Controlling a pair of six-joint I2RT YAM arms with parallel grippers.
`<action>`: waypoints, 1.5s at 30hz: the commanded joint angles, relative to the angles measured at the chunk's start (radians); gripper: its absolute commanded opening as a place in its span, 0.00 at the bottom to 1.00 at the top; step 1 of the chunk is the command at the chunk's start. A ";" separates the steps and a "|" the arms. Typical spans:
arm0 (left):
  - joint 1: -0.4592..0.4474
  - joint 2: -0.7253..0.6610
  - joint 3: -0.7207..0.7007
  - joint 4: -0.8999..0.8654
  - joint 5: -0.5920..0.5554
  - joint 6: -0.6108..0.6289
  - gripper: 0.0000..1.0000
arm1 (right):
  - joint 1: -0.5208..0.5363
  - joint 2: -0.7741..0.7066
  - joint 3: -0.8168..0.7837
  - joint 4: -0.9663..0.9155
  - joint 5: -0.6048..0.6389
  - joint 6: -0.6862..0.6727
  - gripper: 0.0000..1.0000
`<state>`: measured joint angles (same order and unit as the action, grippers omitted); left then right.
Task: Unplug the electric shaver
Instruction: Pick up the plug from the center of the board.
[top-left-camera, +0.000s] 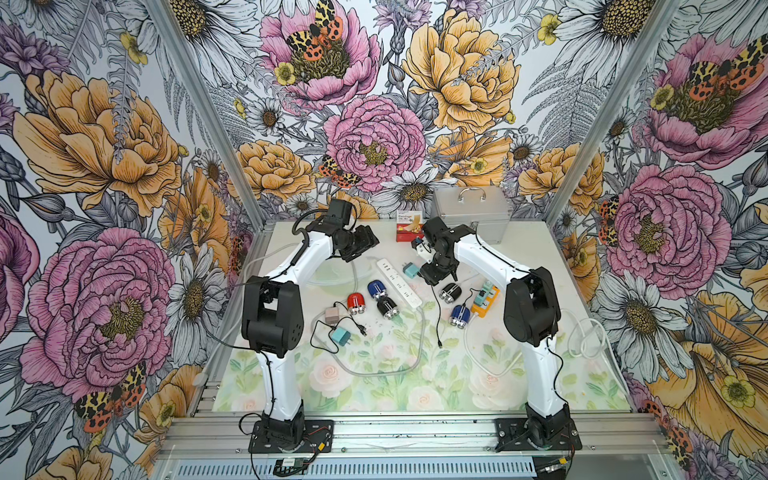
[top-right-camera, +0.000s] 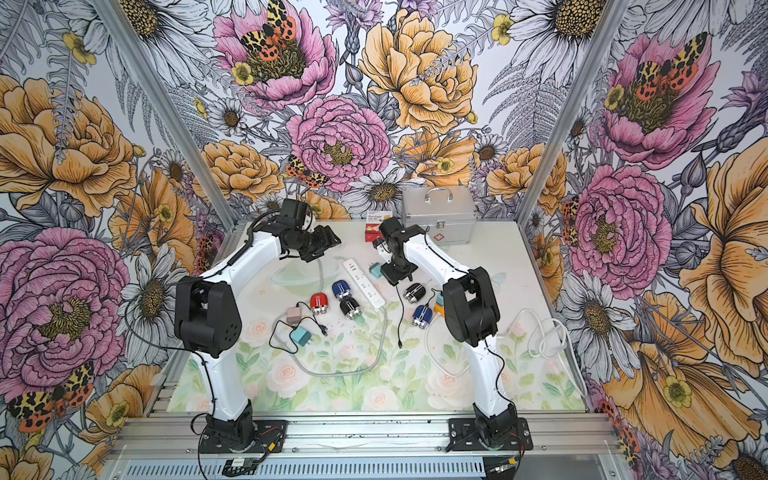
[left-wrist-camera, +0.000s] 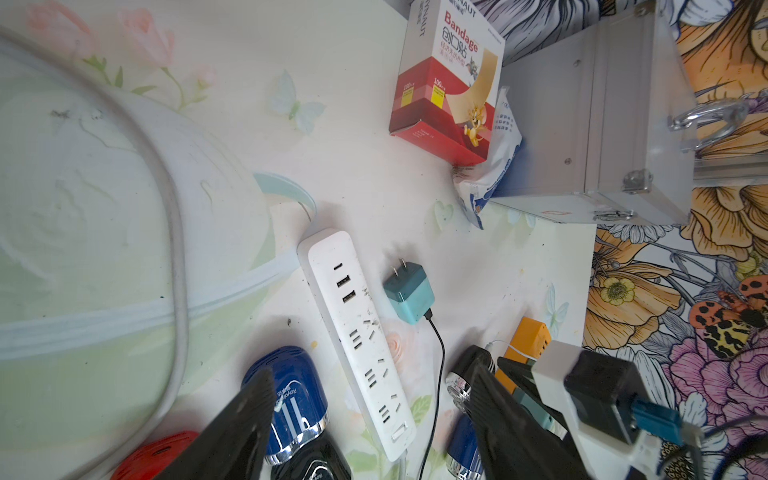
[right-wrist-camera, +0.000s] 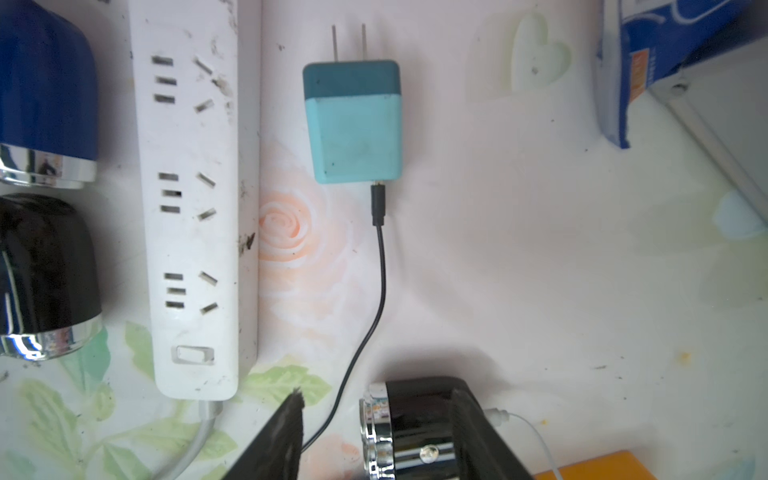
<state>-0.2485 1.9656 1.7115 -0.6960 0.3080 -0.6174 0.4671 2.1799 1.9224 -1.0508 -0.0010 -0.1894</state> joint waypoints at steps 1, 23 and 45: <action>0.015 0.030 0.044 -0.009 0.038 0.031 0.75 | -0.008 0.047 0.044 0.043 -0.010 -0.098 0.57; 0.034 0.042 0.054 -0.050 0.069 0.058 0.75 | -0.016 0.148 0.011 0.016 -0.048 -0.123 0.44; 0.035 0.008 0.009 -0.051 0.063 0.062 0.75 | -0.007 0.149 -0.020 0.017 -0.038 -0.064 0.05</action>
<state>-0.2184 2.0098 1.7264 -0.7448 0.3531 -0.5758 0.4599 2.3295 1.9270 -1.0321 -0.0547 -0.2733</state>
